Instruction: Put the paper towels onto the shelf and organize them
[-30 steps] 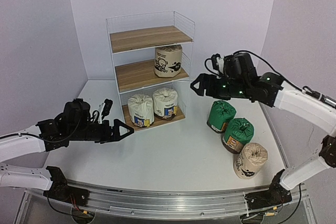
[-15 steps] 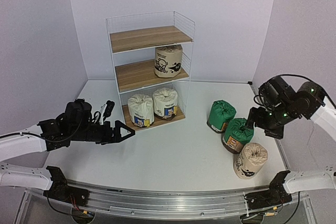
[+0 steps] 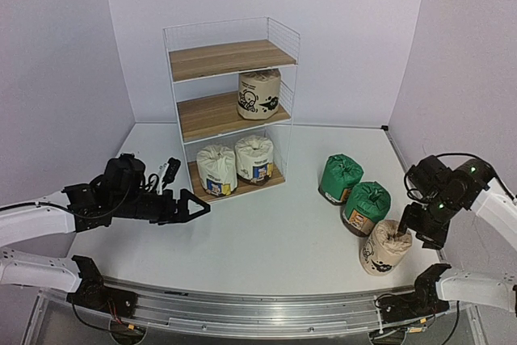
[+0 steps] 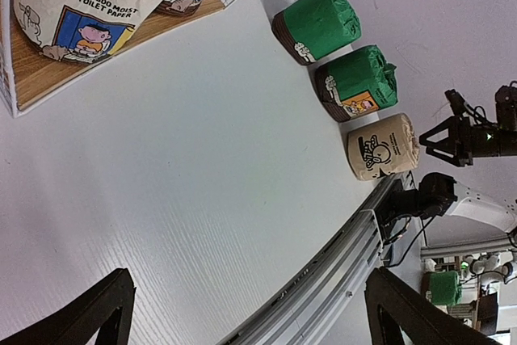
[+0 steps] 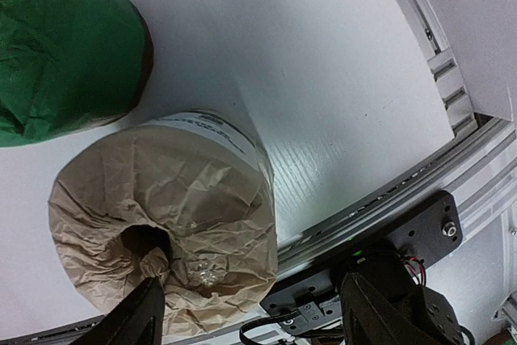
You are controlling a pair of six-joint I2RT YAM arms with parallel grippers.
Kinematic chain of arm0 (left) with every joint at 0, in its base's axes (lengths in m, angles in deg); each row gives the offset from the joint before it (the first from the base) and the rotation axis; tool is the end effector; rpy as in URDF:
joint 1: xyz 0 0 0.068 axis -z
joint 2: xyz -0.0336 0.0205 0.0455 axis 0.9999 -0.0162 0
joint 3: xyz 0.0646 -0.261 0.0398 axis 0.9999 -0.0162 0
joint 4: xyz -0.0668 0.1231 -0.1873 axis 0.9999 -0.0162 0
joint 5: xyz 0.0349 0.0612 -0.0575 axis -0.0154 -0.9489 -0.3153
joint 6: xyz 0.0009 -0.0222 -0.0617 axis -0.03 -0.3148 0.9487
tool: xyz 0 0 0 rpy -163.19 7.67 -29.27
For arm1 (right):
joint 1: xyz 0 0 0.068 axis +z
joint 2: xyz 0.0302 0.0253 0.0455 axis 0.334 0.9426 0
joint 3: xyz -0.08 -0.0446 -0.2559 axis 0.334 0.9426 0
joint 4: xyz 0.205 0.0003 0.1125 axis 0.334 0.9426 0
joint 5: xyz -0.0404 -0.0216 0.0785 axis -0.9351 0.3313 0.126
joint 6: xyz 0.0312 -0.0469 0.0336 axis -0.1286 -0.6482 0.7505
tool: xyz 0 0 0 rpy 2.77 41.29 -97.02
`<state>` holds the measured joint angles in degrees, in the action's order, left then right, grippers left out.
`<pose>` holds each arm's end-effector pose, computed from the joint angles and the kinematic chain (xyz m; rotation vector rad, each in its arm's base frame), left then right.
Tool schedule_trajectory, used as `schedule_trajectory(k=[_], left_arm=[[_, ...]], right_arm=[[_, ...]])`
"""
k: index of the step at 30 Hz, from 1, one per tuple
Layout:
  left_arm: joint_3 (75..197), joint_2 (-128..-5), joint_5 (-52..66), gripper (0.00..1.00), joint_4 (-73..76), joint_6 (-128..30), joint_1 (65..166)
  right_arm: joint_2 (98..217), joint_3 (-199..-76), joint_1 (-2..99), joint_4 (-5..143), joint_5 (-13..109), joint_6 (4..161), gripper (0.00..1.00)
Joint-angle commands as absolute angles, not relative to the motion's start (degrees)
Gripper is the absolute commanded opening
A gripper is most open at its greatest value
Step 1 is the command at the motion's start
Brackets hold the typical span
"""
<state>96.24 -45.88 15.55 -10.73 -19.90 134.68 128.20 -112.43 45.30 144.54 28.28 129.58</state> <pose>0.1251 -0.1493 0.2369 0.2907 2.3318 -1.1439 0.0946 0.0333 0.2537 0.7173 2.7430 -0.0419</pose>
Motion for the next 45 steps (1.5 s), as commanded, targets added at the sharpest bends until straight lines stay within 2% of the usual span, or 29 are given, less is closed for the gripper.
schedule_trajectory(k=[1, 9, 15, 19, 29, 39, 43, 45], left_arm=[[96.14, -46.75, 16.79, 1.00, -7.35, -20.77, 134.86], [96.55, -47.88, 18.09, 1.00, -5.62, -21.24, 134.87], [96.39, -48.44, 18.99, 1.00, -4.88, -22.00, 134.87], [96.23, -48.52, 19.03, 1.00, -4.51, -21.84, 134.86], [96.17, -48.90, 18.52, 0.99, -3.65, -21.54, 134.86], [97.23, -51.22, 18.63, 1.00, -2.82, -21.89, 134.84], [97.50, -52.69, 20.06, 1.00, -1.44, -22.65, 134.86], [97.65, -53.25, 21.41, 1.00, -0.70, -23.54, 134.86]], right_arm=[[126.54, -108.85, 45.02, 148.66, 32.33, 131.06, 0.71], [125.88, -102.74, 45.05, 139.51, 33.35, 132.42, 0.63], [126.93, -102.00, 45.06, 133.54, 31.01, 133.88, 0.62], [126.80, -104.09, 45.04, 133.82, 32.92, 133.68, 0.62], [127.07, -110.90, 45.07, 138.20, 28.93, 132.62, 0.63], [131.24, -105.18, 45.05, 133.61, 28.22, 132.68, 0.64], [131.87, -102.01, 45.07, 127.80, 31.85, 133.02, 0.56], [131.79, -101.81, 45.04, 126.57, 32.77, 133.31, 0.38]])
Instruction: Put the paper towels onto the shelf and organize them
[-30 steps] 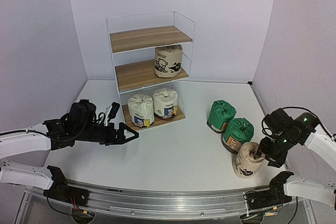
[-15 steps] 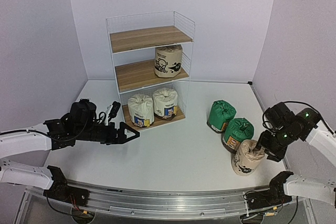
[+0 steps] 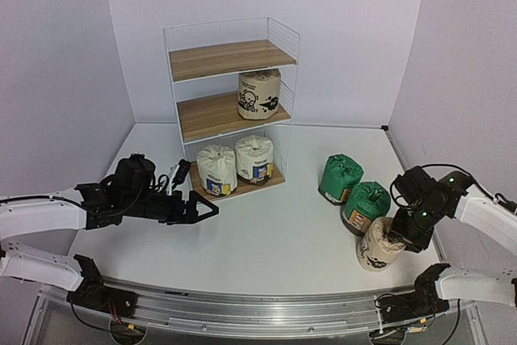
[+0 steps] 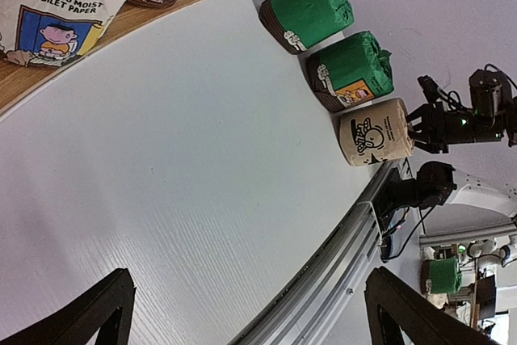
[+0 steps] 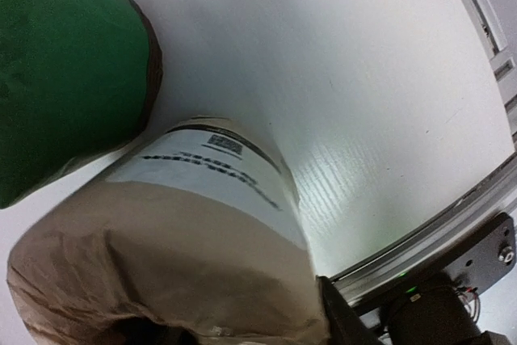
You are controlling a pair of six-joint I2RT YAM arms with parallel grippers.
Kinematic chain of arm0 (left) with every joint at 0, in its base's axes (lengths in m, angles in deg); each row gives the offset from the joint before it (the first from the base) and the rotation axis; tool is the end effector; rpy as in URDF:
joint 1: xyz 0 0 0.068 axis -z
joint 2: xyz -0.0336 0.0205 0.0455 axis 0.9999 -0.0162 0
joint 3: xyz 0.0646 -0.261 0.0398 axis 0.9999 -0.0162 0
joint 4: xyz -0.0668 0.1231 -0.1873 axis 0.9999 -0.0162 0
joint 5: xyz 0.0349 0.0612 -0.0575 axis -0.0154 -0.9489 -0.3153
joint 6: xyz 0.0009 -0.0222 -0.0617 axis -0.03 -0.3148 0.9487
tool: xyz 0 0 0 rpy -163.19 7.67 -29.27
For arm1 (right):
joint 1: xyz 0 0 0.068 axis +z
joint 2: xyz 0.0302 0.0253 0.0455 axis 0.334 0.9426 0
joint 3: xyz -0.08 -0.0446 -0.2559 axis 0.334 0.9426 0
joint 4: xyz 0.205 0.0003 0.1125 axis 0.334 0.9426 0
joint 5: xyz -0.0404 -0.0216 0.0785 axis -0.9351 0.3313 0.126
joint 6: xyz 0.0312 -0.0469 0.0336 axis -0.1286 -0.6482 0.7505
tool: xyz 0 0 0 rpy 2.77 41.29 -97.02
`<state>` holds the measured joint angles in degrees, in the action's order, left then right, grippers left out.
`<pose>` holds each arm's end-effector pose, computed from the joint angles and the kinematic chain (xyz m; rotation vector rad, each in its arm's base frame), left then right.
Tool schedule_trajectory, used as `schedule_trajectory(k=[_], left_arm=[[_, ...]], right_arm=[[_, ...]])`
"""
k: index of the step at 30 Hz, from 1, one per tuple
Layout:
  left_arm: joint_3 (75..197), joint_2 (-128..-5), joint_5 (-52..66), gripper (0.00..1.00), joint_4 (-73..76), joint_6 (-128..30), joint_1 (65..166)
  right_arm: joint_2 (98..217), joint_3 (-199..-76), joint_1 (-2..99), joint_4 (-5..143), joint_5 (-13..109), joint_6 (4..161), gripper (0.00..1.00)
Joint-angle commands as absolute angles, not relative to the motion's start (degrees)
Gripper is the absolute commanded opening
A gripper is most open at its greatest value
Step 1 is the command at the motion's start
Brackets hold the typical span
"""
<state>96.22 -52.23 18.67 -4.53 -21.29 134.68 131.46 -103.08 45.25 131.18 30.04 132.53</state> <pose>0.1369 -0.1651 0.2281 0.3555 2.3338 -1.1842 0.1125 0.0435 0.2141 0.7887 2.7336 0.0148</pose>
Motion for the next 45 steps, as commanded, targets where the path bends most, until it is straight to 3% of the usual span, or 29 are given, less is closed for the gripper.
schedule_trajectory(k=[1, 4, 8, 13, 21, 33, 40, 42, 45], left_arm=[[97.78, -53.56, 22.47, 1.00, 0.58, -24.30, 134.87], [97.85, -53.92, 28.71, 1.00, 5.43, -27.69, 135.04], [99.81, -54.70, 34.96, 1.00, 10.27, -36.21, 138.87], [110.07, -62.75, 34.99, 1.00, 3.97, -49.05, 146.40], [125.12, -80.32, 35.03, 1.00, -4.29, -56.32, 151.01], [129.97, -87.86, 35.15, 1.00, -3.92, -57.33, 153.77], [132.22, -90.23, 27.16, 1.00, -2.06, -54.98, 153.84], [132.19, -89.94, 25.90, 0.98, -1.25, -54.50, 153.84], [131.86, -89.15, 26.20, 0.86, -0.93, -54.87, 153.80]], right_arm=[[131.50, -102.52, 45.04, 126.43, 33.30, 133.03, 0.32], [130.16, -106.62, 45.07, 126.55, 36.49, 130.46, 0.26], [134.76, -112.97, 45.04, 126.69, 52.36, 123.38, 0.24], [143.71, -120.59, 47.40, 127.37, 67.29, 116.49, 0.23], [157.65, -134.38, 60.36, 127.81, 68.56, 113.44, 0.23], [163.11, -140.27, 61.08, 127.71, 72.92, 109.94, 0.23], [162.59, -141.29, 61.10, 127.67, 75.70, 109.20, 0.23], [162.10, -141.18, 61.08, 127.62, 75.96, 109.26, 0.23], [161.55, -141.25, 61.09, 127.74, 75.36, 109.73, 0.25]])
